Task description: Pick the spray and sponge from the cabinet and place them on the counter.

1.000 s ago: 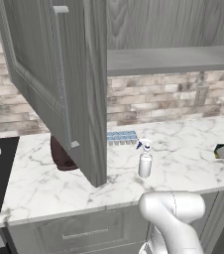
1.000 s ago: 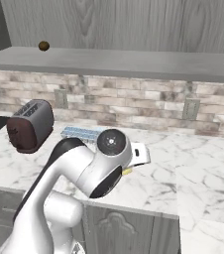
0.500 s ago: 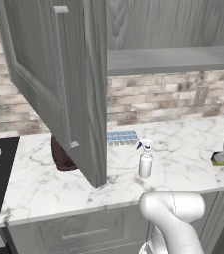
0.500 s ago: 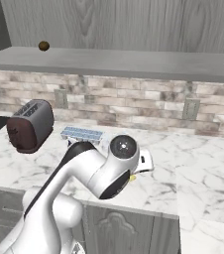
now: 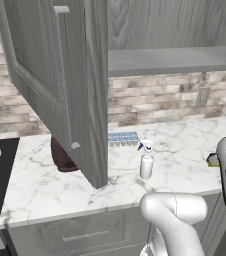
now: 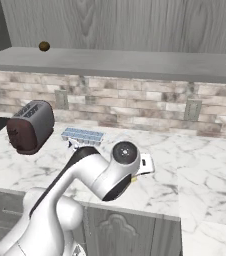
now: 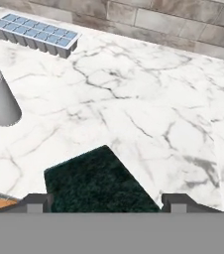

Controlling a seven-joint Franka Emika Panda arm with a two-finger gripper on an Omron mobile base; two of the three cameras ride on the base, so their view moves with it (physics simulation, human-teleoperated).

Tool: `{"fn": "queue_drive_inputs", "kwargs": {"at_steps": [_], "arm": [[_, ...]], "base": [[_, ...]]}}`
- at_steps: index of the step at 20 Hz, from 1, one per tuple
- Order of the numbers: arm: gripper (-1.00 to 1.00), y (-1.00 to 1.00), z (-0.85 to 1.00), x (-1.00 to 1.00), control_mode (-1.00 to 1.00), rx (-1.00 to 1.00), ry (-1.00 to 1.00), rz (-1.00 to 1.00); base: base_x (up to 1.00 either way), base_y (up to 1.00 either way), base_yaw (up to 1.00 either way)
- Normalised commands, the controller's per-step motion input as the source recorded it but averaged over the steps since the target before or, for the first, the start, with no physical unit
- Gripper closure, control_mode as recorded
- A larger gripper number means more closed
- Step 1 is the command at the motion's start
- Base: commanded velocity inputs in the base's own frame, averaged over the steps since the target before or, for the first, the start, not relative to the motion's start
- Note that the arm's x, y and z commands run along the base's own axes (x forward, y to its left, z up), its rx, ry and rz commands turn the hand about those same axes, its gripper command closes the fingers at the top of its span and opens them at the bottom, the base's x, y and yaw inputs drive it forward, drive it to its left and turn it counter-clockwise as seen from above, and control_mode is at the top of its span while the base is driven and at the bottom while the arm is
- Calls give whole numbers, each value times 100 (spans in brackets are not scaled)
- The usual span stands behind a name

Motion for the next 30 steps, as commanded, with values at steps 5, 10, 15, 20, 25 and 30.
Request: {"fn": "queue_drive_inputs", "kwargs": {"at_steps": [5,10,15,20,25,30], "arm": [[100,-13,-7,37,-100,0,7,0],[100,-17,-32,29,-100,1,4,0],[100,-8,-47,24,-100,2,0,0],[100,-4,-25,28,-100,0,0,0],[100,-7,-4,28,-100,0,0,0],[100,-8,-16,22,-100,1,0,0]], "base": [[0,0,0],[0,0,0],[0,0,0],[0,0,0],[0,0,0],[0,0,0]]}}
